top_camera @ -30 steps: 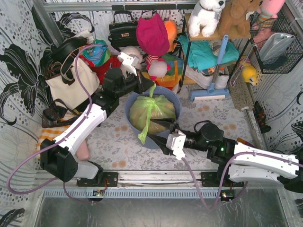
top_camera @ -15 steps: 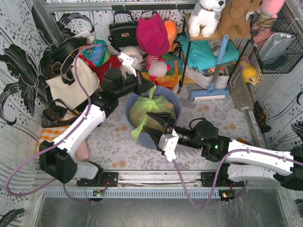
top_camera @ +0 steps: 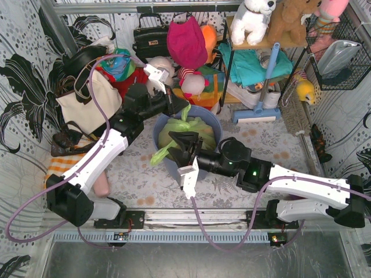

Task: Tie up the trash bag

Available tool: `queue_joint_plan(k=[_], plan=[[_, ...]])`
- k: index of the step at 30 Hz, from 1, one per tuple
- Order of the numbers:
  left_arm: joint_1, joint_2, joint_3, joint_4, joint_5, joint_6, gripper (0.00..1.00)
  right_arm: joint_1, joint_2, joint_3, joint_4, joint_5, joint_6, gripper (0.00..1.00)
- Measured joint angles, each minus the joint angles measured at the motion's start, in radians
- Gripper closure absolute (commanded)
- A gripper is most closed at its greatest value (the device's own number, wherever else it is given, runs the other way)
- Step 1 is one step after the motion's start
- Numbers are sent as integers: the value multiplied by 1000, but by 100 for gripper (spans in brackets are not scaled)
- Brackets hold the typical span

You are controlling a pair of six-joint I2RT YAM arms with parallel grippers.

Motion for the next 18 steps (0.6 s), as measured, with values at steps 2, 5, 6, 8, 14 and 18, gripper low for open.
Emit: queue_joint_plan(k=[2,5,6,8,14,18], plan=[[0,-2,0,0,1,0,100,4,19,12,-18,13,-52,45],[0,-4,0,0,1,0,100,14,51,29,-60,39,-148,44],[0,-4,0,0,1,0,100,17,61,32,-73,46,-182,43],[0,-4,0,0,1,0,100,23,79,37,-100,60,-244,43],[0,-4,0,0,1,0,100,35,117,54,-145,87,-375,44],[0,-4,0,0,1,0,100,55,145,56,-118,90,-426,45]])
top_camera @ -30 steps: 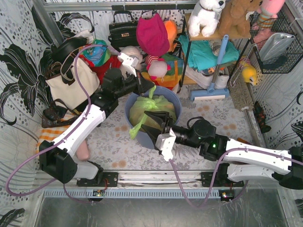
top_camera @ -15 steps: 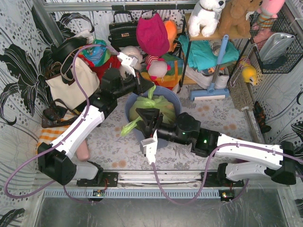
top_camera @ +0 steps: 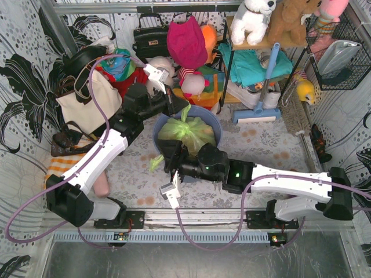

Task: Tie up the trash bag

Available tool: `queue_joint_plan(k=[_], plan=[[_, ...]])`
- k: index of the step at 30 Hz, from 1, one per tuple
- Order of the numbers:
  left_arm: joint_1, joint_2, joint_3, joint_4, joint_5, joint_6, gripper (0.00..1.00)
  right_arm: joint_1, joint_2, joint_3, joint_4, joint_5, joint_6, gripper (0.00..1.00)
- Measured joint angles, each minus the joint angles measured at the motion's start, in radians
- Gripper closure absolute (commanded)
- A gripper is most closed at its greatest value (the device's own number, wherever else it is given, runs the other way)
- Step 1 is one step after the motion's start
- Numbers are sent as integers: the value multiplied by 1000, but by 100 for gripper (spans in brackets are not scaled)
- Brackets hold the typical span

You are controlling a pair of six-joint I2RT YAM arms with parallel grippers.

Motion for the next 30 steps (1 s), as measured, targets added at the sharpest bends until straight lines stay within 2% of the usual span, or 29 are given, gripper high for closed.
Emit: queue_joint_plan(k=[18,25,30], plan=[[0,0,0,4,5,0,100,69,159,-150,557,12,-34,56],[0,0,0,4,6,0,100,70,214,-153,698,30,-23,81],[0,0,0,4,6,0,100,70,158,-170,655,-5,70,92]])
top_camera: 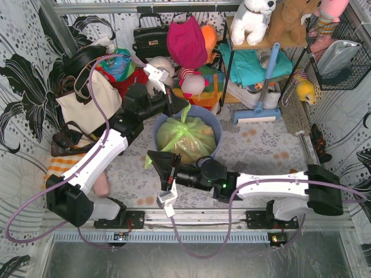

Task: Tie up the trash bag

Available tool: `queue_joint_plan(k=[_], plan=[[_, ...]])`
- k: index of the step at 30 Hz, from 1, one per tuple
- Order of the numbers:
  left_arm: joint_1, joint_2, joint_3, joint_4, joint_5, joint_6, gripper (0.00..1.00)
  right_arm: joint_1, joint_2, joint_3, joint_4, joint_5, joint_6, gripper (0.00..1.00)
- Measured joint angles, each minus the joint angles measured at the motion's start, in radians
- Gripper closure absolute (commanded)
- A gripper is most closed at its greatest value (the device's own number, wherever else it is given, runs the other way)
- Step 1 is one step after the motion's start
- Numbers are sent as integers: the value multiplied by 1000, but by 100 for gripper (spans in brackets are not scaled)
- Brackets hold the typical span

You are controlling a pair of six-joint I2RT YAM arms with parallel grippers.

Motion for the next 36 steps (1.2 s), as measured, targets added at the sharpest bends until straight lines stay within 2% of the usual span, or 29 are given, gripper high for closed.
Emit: queue_joint_plan(k=[4,13,18,23,26,29,32,36], plan=[[0,0,0,4,0,0,100,0,-124,-19,-85,-76,121,100],[0,23,0,20,9,-9,100,-33,-353,-78,-143,-192,402,100],[0,39,0,24,-3,-11,100,-67,-372,-145,4,-160,618,100],[0,40,-5,60,-53,-10,100,-90,-372,-247,235,-37,898,100],[0,40,-21,77,-82,-10,100,-109,-385,-295,289,39,1089,100],[1,40,-28,80,-98,-10,100,-155,-437,-292,203,91,1296,100],[1,40,-29,86,-114,-8,100,-199,-490,-232,27,119,1492,100],[1,44,-29,107,-128,-7,100,-230,-517,-153,-172,73,1704,100]])
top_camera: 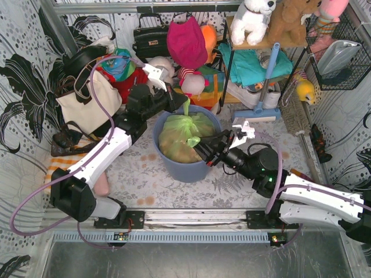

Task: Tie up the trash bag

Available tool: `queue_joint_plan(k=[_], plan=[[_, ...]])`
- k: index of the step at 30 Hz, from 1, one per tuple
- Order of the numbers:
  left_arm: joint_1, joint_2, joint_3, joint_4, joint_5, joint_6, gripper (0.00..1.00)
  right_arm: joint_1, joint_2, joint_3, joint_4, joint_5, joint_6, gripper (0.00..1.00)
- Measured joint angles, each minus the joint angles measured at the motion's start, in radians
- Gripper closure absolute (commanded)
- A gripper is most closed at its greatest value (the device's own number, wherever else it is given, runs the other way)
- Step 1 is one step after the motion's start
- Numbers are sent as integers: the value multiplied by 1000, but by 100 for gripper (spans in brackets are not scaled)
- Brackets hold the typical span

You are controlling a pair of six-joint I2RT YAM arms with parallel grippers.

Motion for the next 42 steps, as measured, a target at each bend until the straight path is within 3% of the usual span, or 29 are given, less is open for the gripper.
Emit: queue_joint_plan(k=[6,17,35,42], plan=[[0,46,0,46,-6,-1,100,-87,32,11,-145,-224,264,100],[0,121,71,50,14,-11,100,-192,171,-119,82,-578,668,100],[6,125,105,7,-21,-21,100,-215,189,-87,270,-754,871,100],[8,143,114,-12,-70,-32,100,-217,189,-224,358,-742,951,100]])
